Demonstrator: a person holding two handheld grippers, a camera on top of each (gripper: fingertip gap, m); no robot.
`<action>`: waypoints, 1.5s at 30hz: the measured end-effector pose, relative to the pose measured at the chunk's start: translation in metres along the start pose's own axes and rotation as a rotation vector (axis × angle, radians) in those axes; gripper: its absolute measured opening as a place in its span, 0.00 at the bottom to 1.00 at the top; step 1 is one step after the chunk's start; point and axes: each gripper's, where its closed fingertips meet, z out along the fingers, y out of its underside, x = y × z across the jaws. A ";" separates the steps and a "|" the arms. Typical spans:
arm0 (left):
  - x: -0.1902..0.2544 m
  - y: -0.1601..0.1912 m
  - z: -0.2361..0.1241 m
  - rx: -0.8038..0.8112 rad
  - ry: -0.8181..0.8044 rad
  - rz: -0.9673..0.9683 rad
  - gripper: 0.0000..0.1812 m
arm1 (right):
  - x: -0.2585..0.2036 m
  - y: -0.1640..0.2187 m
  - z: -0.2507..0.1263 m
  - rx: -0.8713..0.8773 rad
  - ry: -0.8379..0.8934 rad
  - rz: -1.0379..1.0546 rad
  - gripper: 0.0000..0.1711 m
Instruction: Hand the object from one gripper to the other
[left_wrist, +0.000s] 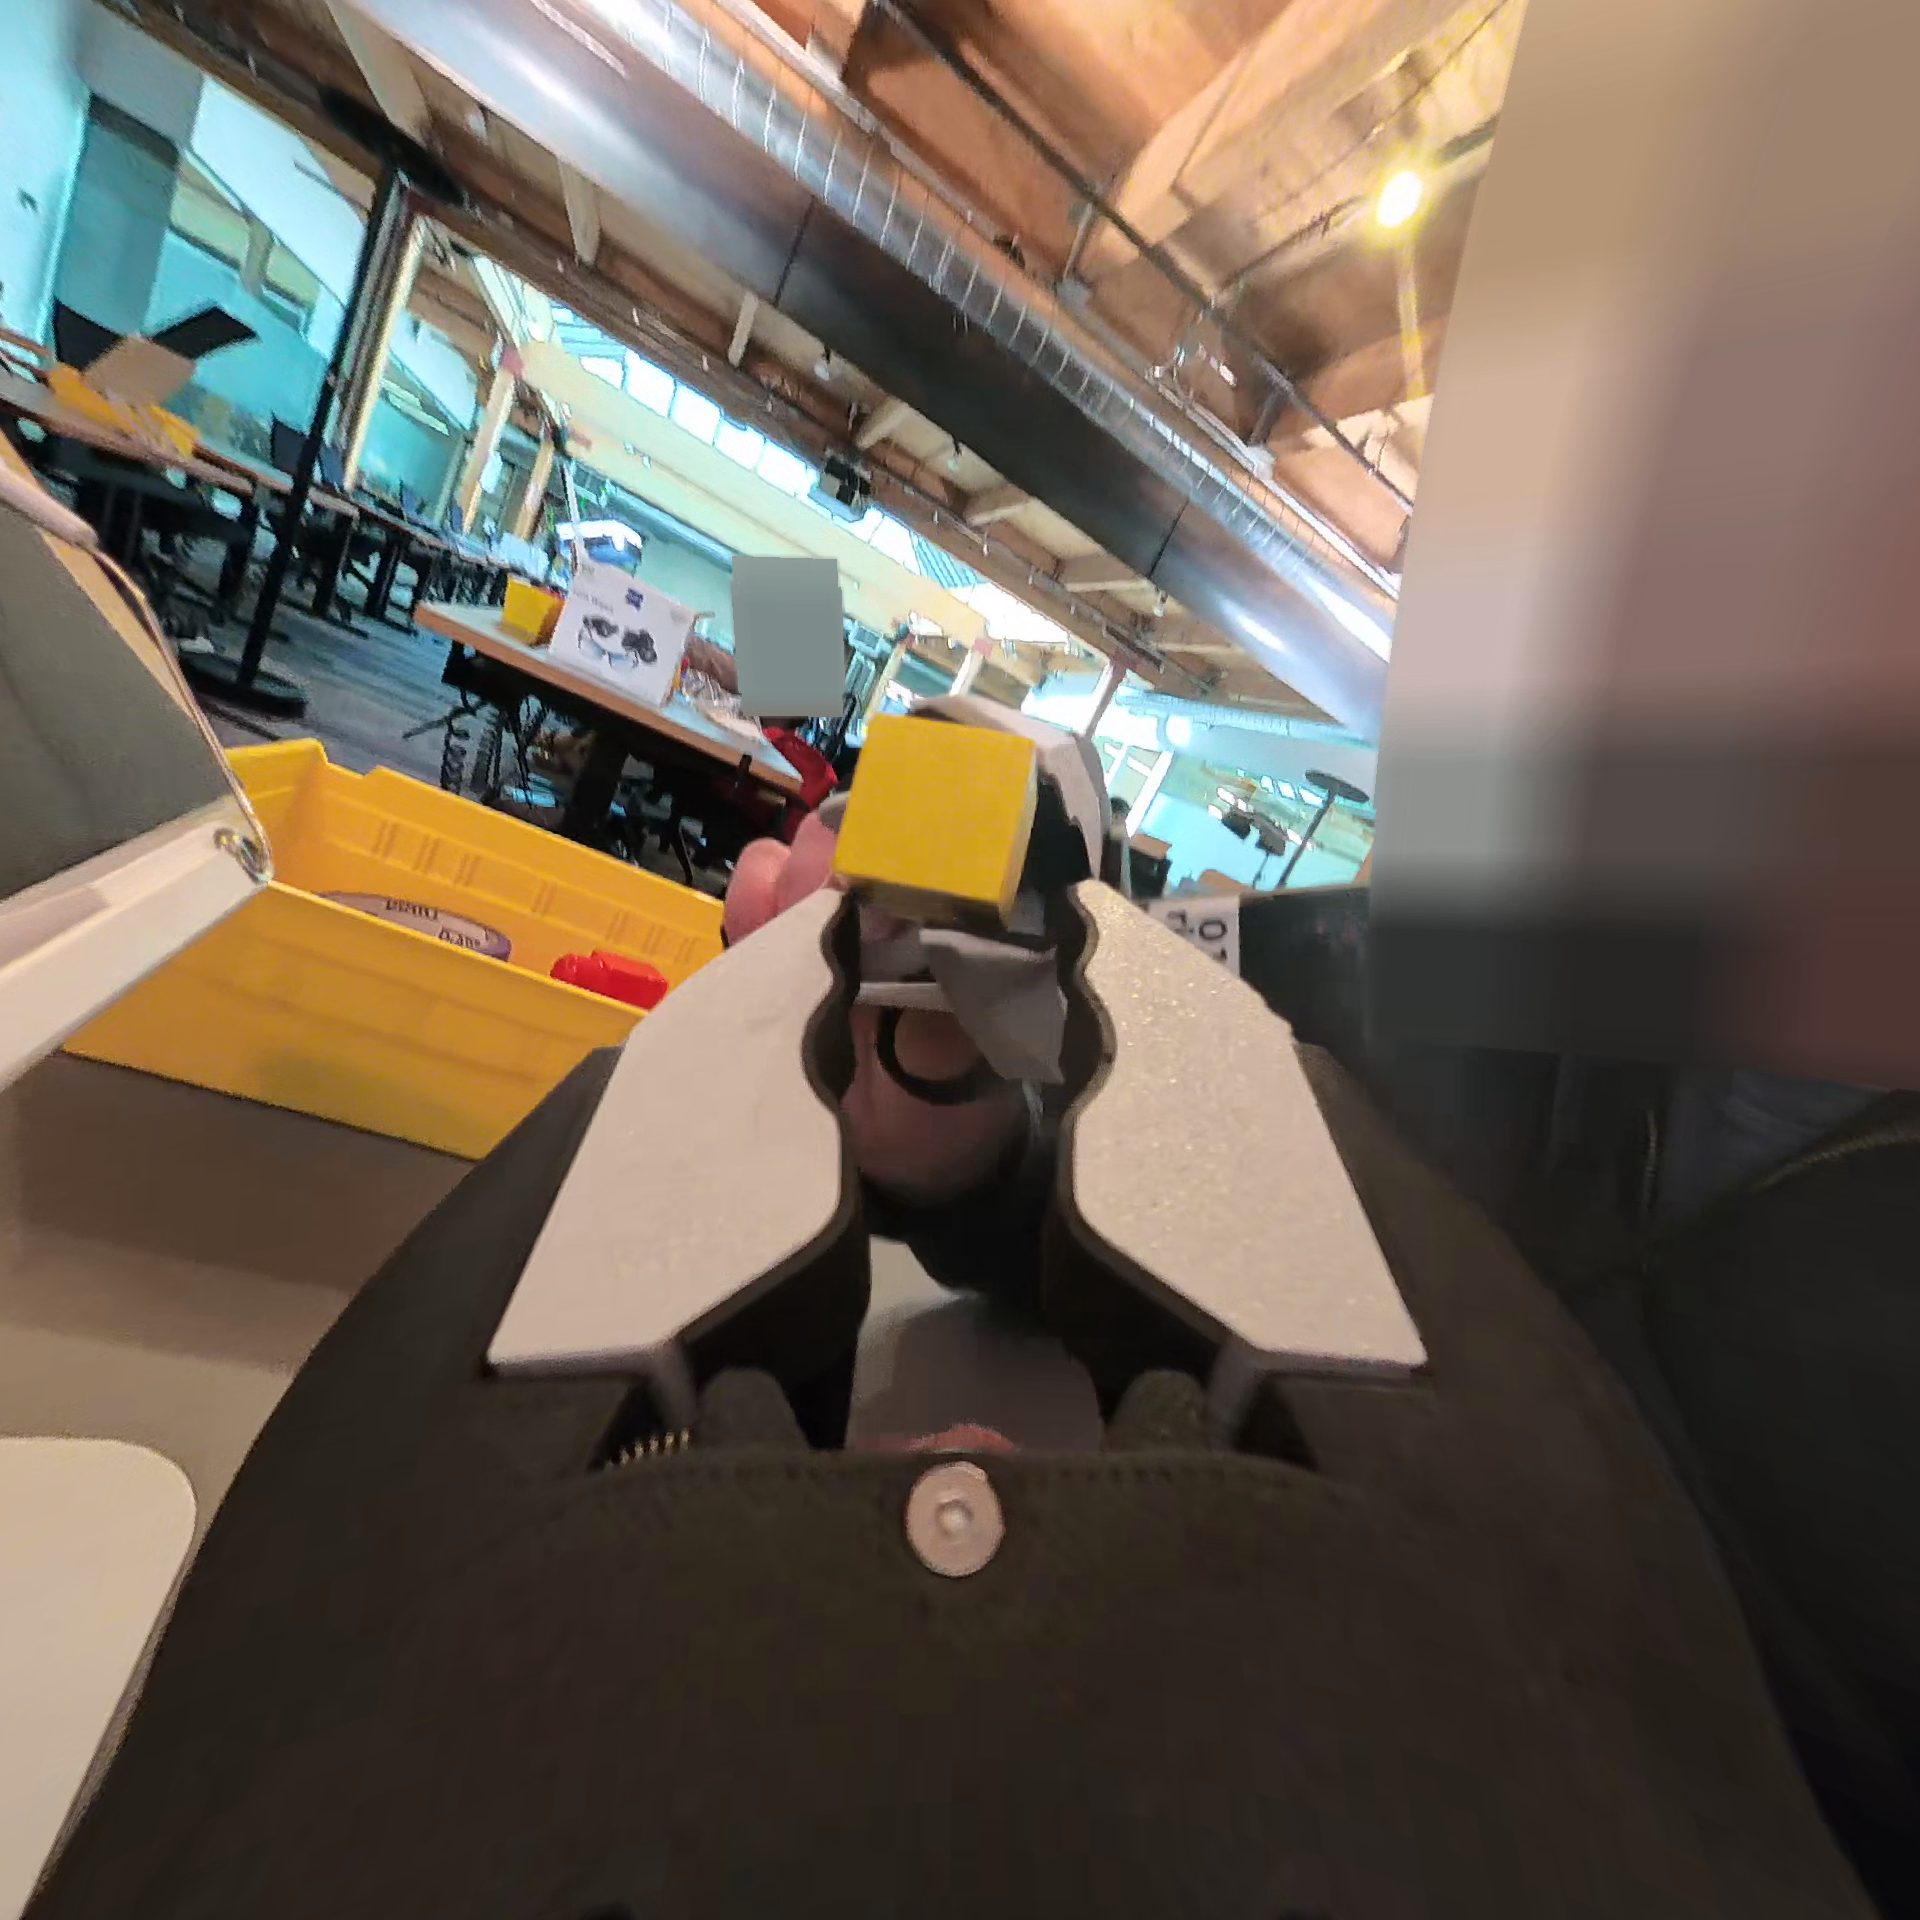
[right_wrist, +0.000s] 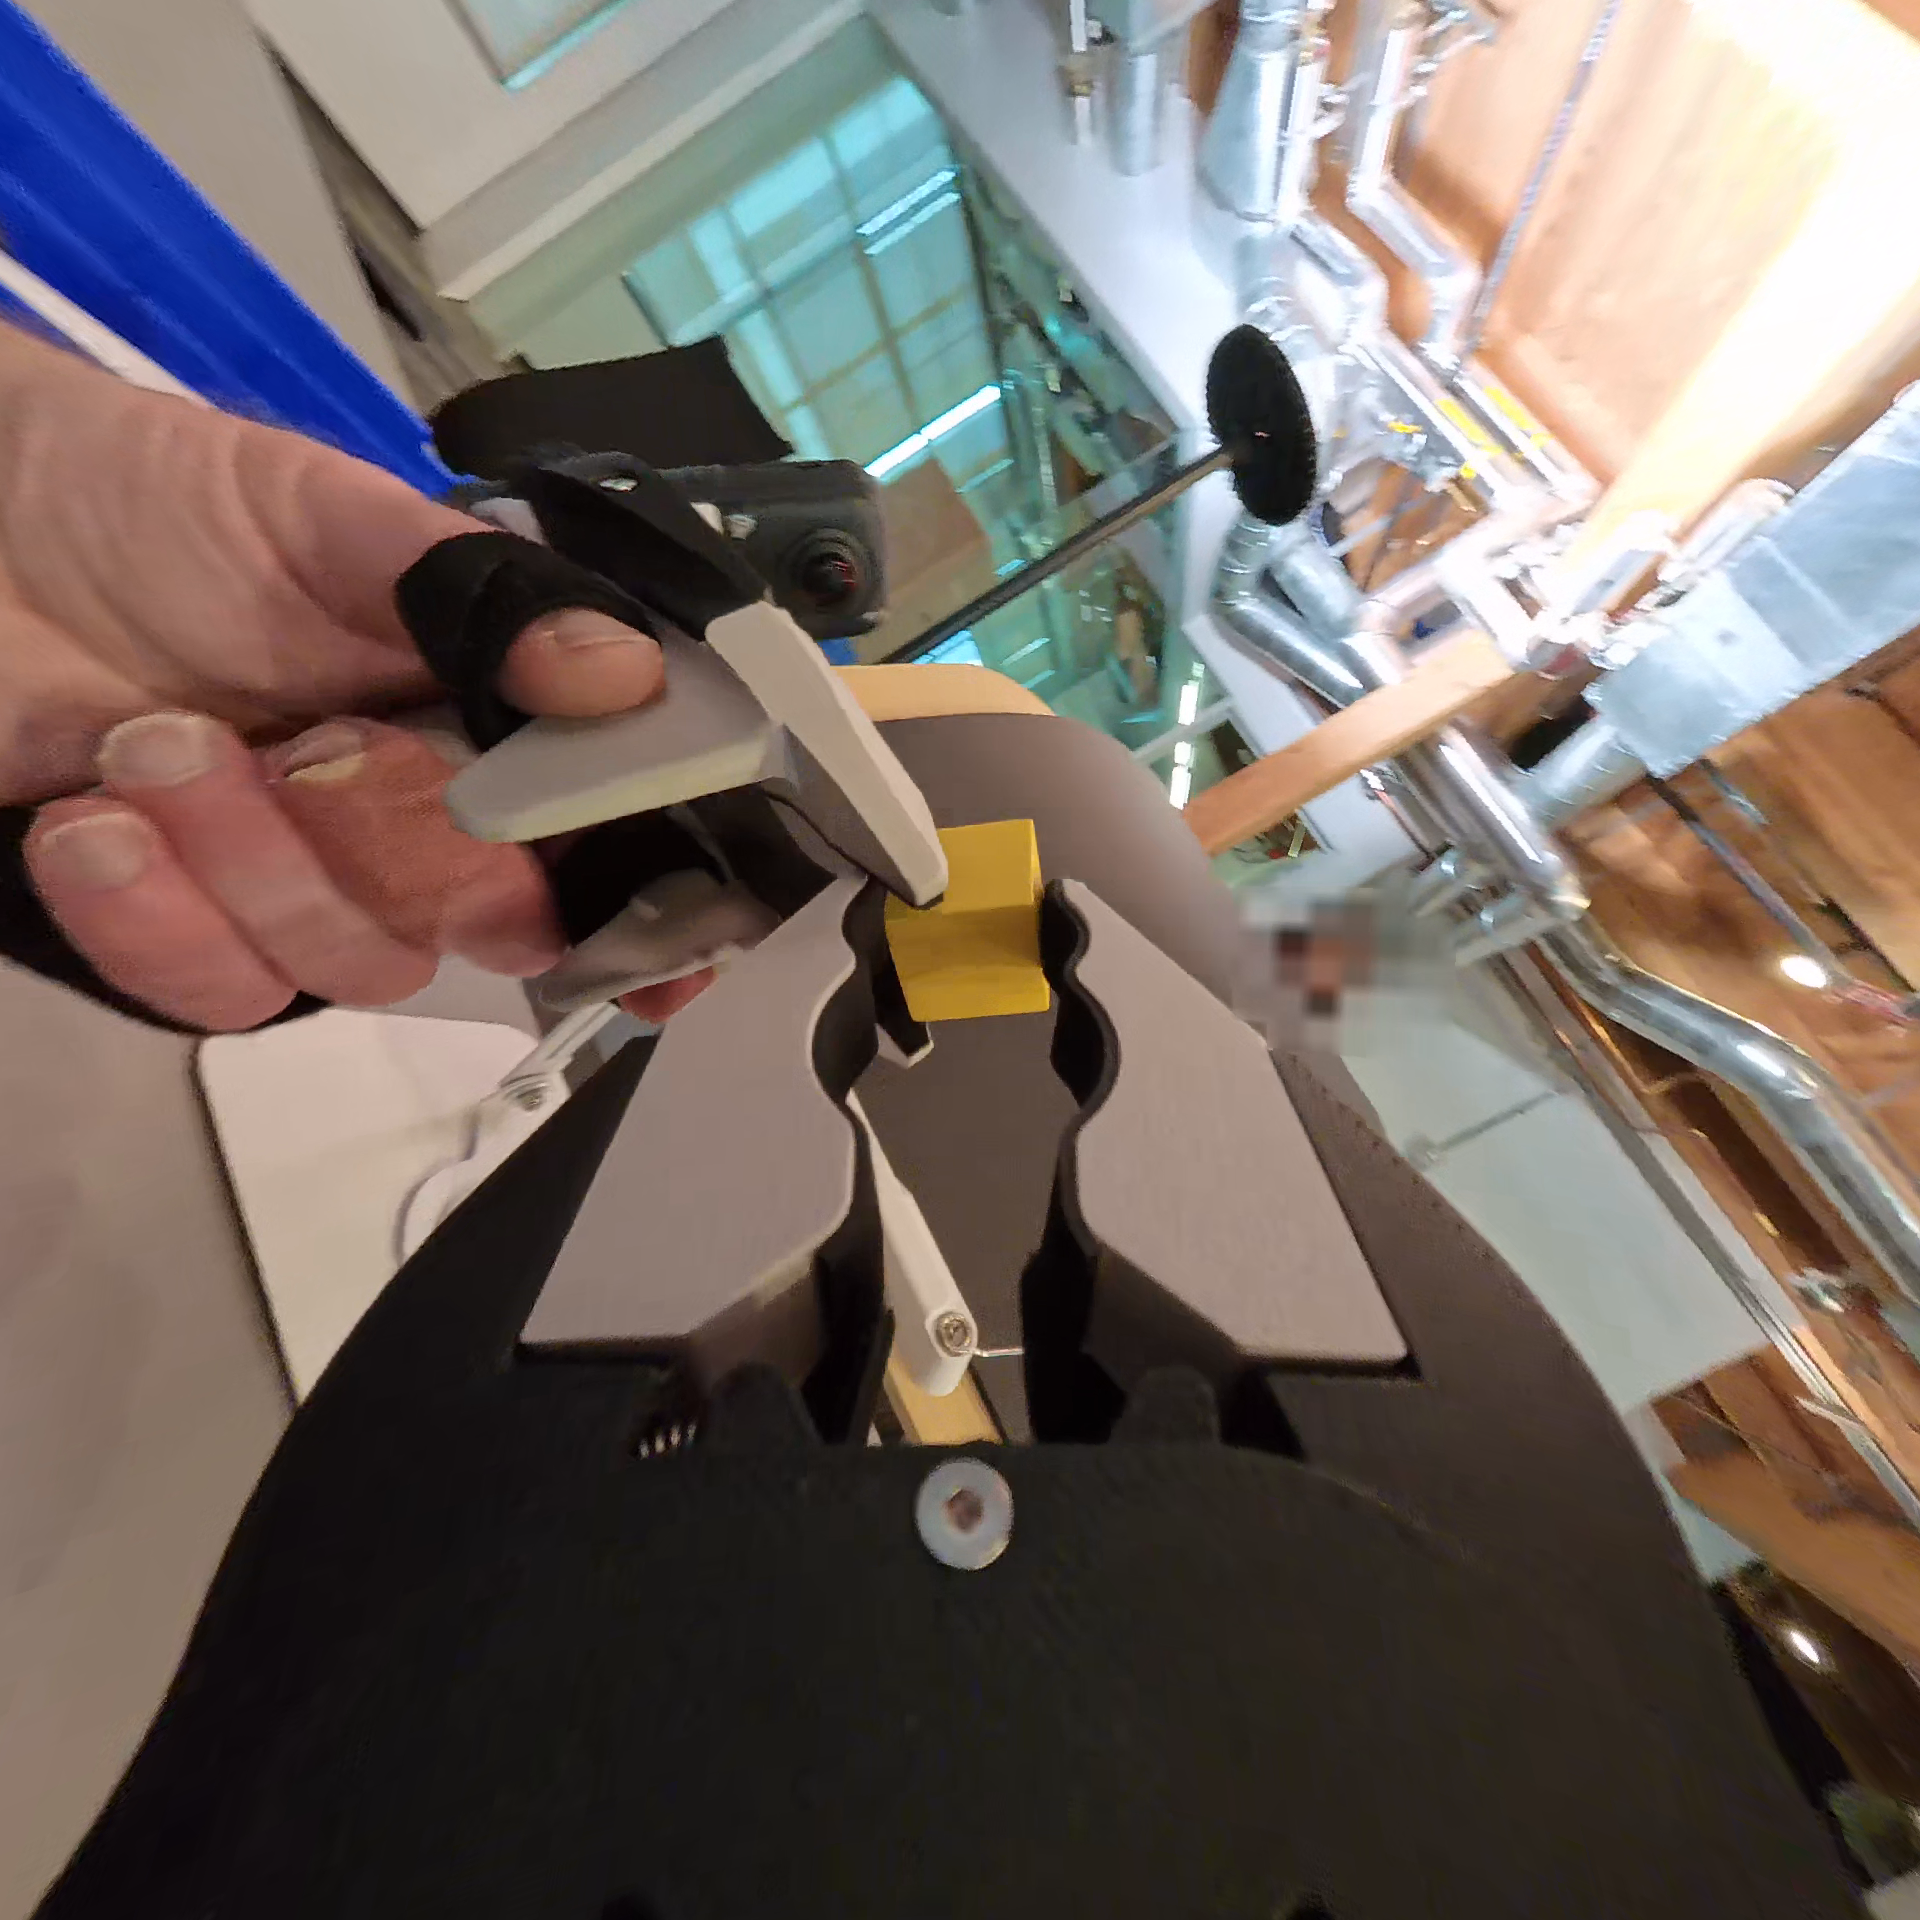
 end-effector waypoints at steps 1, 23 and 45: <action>-0.001 -0.004 0.000 0.038 -0.004 0.002 0.19 | 0.000 -0.001 0.000 -0.001 0.017 -0.006 0.16; -0.018 -0.012 -0.022 -0.204 -0.409 0.404 0.16 | -0.004 0.007 -0.014 0.125 -0.346 0.346 0.34; -0.018 -0.005 -0.002 -0.215 -0.455 0.371 0.15 | -0.005 0.008 0.003 -0.018 -0.136 0.109 0.22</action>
